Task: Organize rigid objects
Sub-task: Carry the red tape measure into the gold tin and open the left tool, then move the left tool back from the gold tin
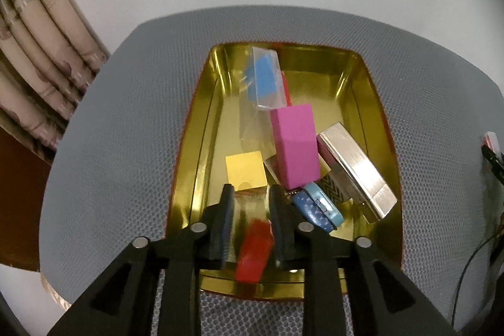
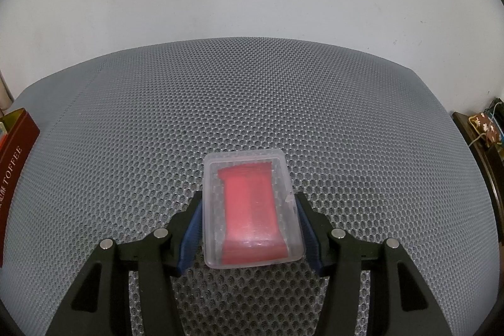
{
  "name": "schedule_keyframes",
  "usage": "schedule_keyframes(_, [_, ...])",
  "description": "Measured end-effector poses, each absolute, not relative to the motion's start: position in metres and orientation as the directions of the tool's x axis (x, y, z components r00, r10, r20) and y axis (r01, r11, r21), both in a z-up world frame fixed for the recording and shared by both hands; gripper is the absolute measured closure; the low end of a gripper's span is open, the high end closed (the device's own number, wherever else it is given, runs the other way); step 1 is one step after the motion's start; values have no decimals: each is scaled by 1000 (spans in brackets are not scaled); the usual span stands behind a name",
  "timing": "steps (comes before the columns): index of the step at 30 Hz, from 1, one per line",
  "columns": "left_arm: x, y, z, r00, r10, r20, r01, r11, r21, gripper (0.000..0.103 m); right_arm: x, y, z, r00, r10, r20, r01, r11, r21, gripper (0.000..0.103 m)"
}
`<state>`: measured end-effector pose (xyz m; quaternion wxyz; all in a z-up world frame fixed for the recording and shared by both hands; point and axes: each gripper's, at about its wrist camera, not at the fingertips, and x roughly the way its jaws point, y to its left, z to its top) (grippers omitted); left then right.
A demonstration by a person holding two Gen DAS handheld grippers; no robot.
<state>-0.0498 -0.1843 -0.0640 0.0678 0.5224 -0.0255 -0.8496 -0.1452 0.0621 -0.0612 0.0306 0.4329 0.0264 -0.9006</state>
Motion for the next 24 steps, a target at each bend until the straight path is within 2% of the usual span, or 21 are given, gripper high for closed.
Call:
schedule_keyframes(4, [-43,-187,-54,-479,-173,-861,106,-985,139,64,-148,62,-61,-623,-33,-781,78,-997,-20,47])
schedule_keyframes(8, [-36,-192,-41,-512,-224,-829,161,-973,164,49,-150,63,-63,-623,-35,-782,78,-997,-18,47])
schedule_keyframes(13, [-27,-200,-29,-524,-282,-803,246,-954,174,47,-163,79,-70,-622,-37,-782,78,-997,-15,47])
schedule_keyframes(15, [-21,-205,-24,-538,-287,-792,269,-950,162,40,-165,79,-70,-622,-37,-782,77,-997,-14,47])
schedule_keyframes(24, [-1,-220,-28,-539,-326,-776,311,-934,176,27,-158,74,-61,-624,-25,-781,79,-996,-32,48])
